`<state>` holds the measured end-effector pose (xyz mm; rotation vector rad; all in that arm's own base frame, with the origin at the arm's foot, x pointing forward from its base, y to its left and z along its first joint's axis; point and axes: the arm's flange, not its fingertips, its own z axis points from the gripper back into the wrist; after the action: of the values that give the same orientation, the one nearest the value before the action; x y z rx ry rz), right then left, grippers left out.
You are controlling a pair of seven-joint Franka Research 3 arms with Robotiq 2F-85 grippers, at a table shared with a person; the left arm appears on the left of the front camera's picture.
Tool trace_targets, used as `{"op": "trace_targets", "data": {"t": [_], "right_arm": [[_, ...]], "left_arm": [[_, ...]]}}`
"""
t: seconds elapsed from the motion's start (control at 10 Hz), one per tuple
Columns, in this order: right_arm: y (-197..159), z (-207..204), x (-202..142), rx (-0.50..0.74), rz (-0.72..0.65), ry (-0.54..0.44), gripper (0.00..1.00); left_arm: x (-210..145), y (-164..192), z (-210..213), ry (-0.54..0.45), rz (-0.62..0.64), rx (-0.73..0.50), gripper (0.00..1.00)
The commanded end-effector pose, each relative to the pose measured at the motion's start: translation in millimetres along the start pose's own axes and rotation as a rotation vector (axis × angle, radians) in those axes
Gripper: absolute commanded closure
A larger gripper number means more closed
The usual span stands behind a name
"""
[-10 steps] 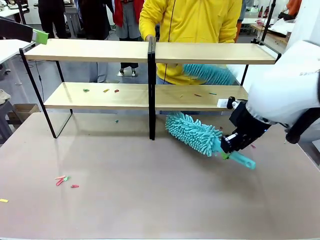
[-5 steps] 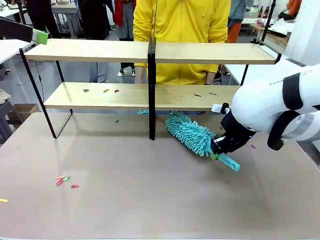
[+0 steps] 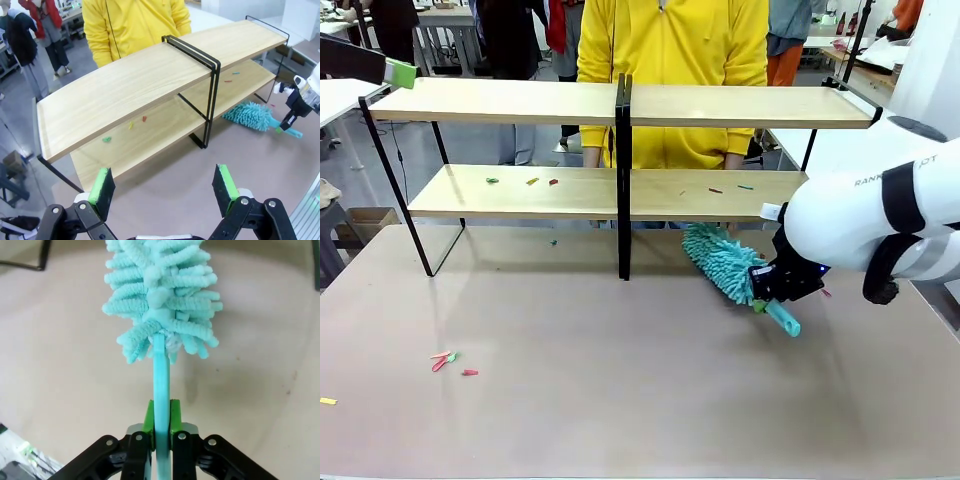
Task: Clean the shelves.
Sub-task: Clean another randomly selected level of the Shelf with the Duster.
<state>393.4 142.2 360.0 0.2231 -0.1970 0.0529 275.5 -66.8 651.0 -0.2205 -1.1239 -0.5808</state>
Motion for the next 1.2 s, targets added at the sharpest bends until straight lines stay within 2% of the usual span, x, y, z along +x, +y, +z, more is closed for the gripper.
{"op": "trace_targets", "data": {"t": [0.0, 0.1, 0.4, 0.6, 1.1], "right_arm": [[-5.8, 9.4, -17.6, -0.047, -0.107, 0.053, 0.88], [-16.0, 10.5, -19.4, -0.058, -0.148, 0.083, 0.88], [-49.9, 34.9, -30.9, -0.130, -0.258, 0.006, 0.88], [-68.3, 41.4, -41.0, -0.141, -0.299, 0.010, 0.88], [-75.6, 41.2, -46.6, -0.137, -0.309, 0.018, 0.88]], "left_arm": [[-3.0, -1.1, -0.8, -0.005, 0.007, 0.004, 0.00], [-3.0, -1.1, -0.8, -0.005, 0.007, 0.004, 0.00], [-3.0, -1.1, -0.8, -0.005, 0.007, 0.004, 0.00], [-3.0, -1.1, -0.8, -0.005, 0.007, 0.004, 0.00], [-3.0, -1.1, -0.8, -0.005, 0.007, 0.004, 0.00]]}}
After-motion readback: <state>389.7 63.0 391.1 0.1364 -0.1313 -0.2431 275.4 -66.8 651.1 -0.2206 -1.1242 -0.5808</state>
